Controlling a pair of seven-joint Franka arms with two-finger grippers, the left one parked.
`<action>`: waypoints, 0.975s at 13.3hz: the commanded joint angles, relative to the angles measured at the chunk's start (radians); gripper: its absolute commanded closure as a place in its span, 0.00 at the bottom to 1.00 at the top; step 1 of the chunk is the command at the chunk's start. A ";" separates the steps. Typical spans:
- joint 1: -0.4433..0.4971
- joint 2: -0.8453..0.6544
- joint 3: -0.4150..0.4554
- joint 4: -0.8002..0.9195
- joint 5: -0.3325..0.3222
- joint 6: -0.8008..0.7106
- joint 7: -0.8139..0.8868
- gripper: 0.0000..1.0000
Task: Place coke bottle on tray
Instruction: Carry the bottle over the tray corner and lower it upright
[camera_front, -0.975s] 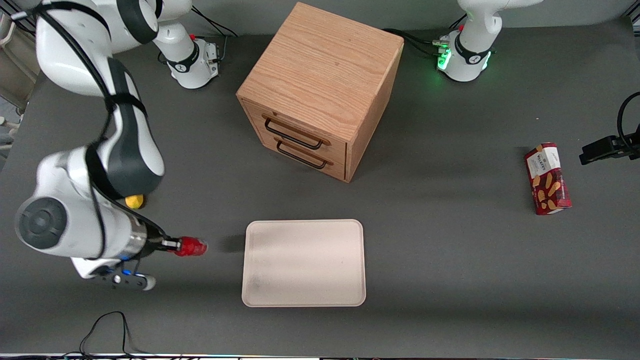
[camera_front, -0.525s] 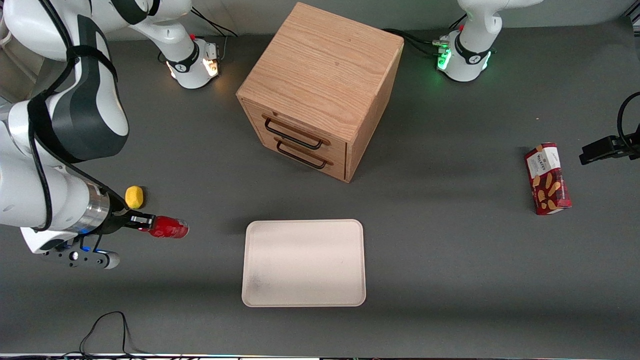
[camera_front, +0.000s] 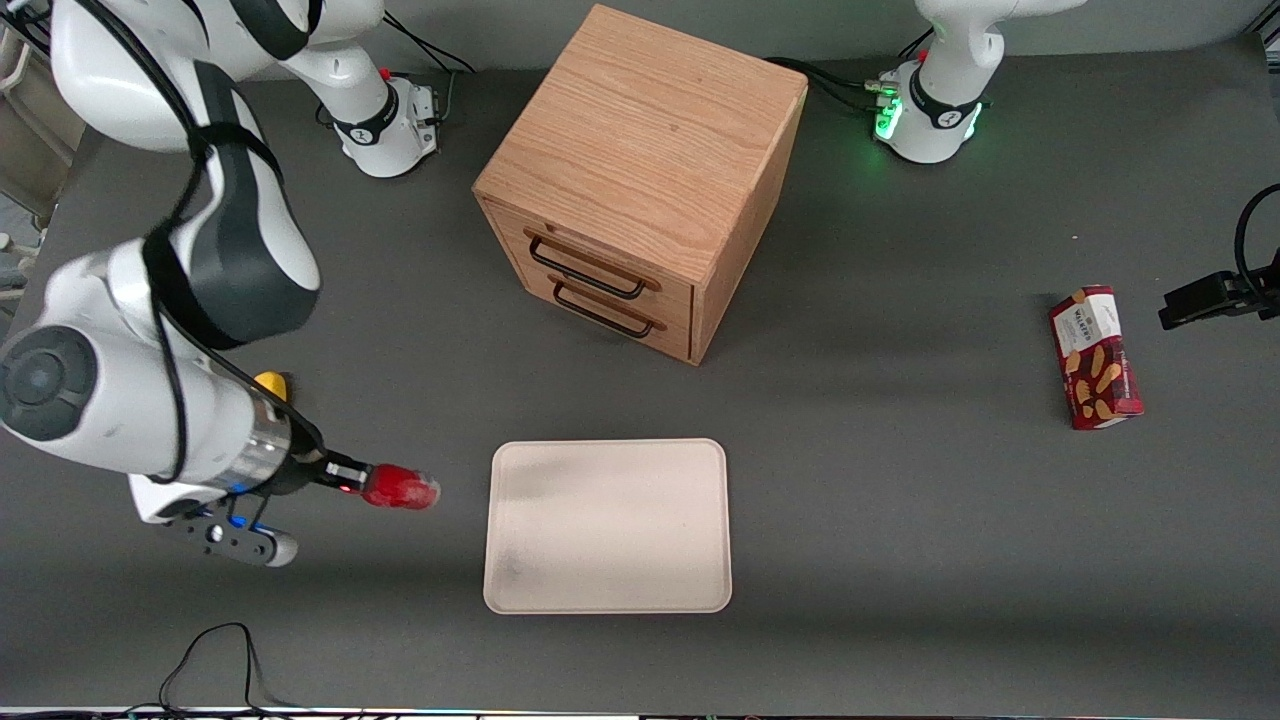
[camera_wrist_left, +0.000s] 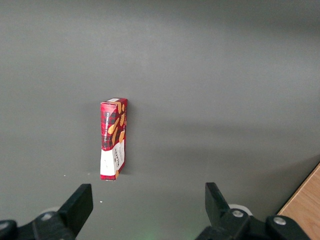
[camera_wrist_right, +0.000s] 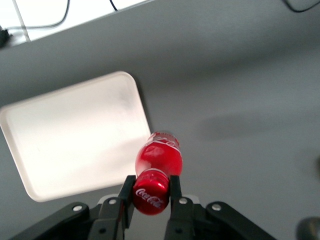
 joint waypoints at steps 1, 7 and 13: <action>0.022 0.063 0.011 0.047 -0.011 0.082 0.099 1.00; 0.097 0.167 0.002 0.047 -0.078 0.256 0.296 1.00; 0.111 0.219 0.004 0.048 -0.178 0.328 0.299 1.00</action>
